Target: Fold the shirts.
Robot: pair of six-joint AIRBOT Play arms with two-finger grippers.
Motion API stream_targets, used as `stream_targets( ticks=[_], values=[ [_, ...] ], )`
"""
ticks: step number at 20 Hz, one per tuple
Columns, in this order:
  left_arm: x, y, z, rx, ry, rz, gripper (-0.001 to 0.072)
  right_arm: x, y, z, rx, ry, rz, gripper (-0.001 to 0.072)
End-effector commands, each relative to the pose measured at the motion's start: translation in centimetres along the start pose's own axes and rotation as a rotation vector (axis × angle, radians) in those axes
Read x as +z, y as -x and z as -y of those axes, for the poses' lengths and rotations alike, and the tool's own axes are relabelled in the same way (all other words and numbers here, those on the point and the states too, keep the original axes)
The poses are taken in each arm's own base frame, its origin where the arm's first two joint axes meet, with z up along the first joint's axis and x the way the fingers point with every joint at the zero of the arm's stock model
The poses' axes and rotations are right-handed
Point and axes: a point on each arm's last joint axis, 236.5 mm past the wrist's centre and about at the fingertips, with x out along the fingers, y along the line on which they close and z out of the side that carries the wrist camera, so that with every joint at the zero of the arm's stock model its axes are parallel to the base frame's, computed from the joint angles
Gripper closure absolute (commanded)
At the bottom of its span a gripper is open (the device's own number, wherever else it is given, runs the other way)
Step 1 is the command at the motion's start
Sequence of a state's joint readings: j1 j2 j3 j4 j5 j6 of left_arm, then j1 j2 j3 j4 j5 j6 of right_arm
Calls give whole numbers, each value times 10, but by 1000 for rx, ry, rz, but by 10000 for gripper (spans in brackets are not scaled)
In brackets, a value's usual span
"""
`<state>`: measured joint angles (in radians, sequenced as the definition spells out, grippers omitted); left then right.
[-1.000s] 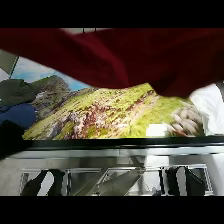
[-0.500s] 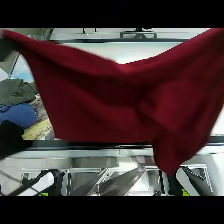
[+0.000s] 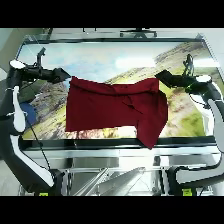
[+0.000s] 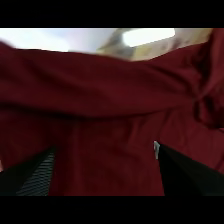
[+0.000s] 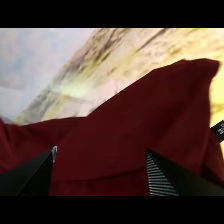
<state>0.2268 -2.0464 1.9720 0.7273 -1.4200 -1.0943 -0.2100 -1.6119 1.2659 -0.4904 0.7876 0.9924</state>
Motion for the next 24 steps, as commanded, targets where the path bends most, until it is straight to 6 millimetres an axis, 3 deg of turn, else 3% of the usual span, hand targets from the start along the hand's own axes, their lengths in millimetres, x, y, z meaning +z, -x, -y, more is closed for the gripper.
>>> stream_targets(
  ticks=[1, 4, 6, 8, 10, 12, 16, 18, 19, 21, 24],
  values=[
    [-27, 23, -41, 54, 165, -111, -3, 18, 16, 9, 1, 14, 9, 87],
    [-83, 47, -45, 50, 302, -218, -2, 31, 77, 24, -55, 29, 10, 88],
    [-139, 45, -38, 38, 392, -314, 14, 14, 110, 55, -148, -6, -61, 88],
    [-188, 34, -27, 18, 431, -350, 14, -17, 131, 82, -198, -53, -156, 88],
    [-225, 21, -25, 38, 465, -353, 14, -42, 139, 97, -195, -121, -212, 88],
    [-250, 12, -26, 59, 489, -350, 14, -59, 140, 106, -192, -162, -242, 88],
    [-282, -9, -17, 56, 492, -399, 15, -85, 140, 109, -181, -156, -313, 88],
    [-284, -22, -13, 73, 458, -404, 39, -93, 137, 110, -174, -161, -330, 88],
    [-278, -29, -7, 58, 435, -389, 223, -99, 134, 111, -170, -167, -346, 88],
    [-268, -37, 10, 3, 382, -378, 683, -113, 129, 115, -164, -190, -379, 88],
    [-253, -30, 21, -27, 336, -385, 684, -133, 127, 127, -185, -210, -435, 89]
  ],
)
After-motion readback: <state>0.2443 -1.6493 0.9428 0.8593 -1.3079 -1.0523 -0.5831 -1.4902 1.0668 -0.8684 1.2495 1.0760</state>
